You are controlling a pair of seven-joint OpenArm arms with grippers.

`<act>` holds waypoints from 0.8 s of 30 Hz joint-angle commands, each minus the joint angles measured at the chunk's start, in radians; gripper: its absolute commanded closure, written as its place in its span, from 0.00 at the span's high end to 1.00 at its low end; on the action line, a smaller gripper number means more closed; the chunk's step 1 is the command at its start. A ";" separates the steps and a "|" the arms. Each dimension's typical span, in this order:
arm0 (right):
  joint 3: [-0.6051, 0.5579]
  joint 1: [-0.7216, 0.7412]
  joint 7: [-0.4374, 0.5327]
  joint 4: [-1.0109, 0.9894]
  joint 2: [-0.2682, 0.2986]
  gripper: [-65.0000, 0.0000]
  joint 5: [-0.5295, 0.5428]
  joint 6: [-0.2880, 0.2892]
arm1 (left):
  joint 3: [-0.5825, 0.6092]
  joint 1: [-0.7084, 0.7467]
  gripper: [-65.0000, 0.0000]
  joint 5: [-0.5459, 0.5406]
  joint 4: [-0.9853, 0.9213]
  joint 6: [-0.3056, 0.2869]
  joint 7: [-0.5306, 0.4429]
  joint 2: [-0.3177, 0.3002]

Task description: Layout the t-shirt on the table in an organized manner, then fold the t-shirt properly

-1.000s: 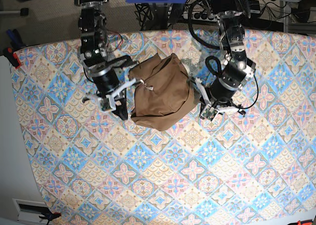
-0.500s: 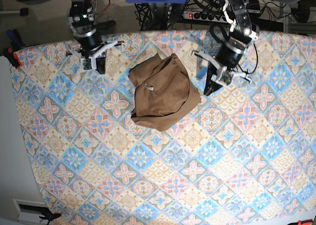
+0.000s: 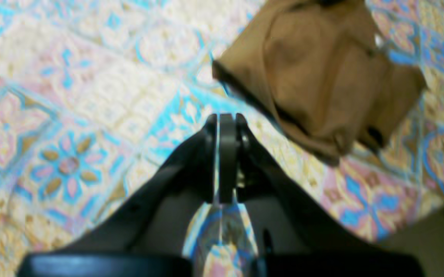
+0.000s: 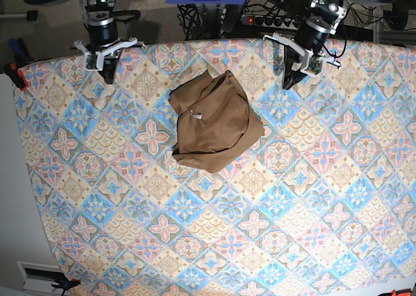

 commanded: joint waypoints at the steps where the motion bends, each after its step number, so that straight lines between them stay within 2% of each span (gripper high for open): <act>1: 0.017 -0.008 0.048 0.015 0.000 0.00 0.006 -0.001 | -0.001 0.026 0.00 -0.022 0.014 -0.003 -0.052 0.003; 5: 0.045 -0.074 0.084 0.009 -0.027 0.00 0.007 -0.001 | -0.001 0.080 0.00 -0.018 -0.019 -0.003 -0.105 0.004; 15: 0.045 -0.251 0.233 -0.023 -0.043 0.00 0.013 -0.001 | -0.037 0.209 0.00 -0.024 -0.039 -0.003 -0.108 0.007; 20: 0.046 -0.300 0.241 -0.077 -0.041 0.00 0.108 -0.001 | -0.055 0.253 0.00 -0.022 -0.092 -0.003 -0.108 0.019; 24: 0.100 -0.297 0.241 -0.155 -0.040 0.00 0.111 0.000 | -0.084 0.258 0.00 -0.018 -0.190 -0.003 -0.121 0.032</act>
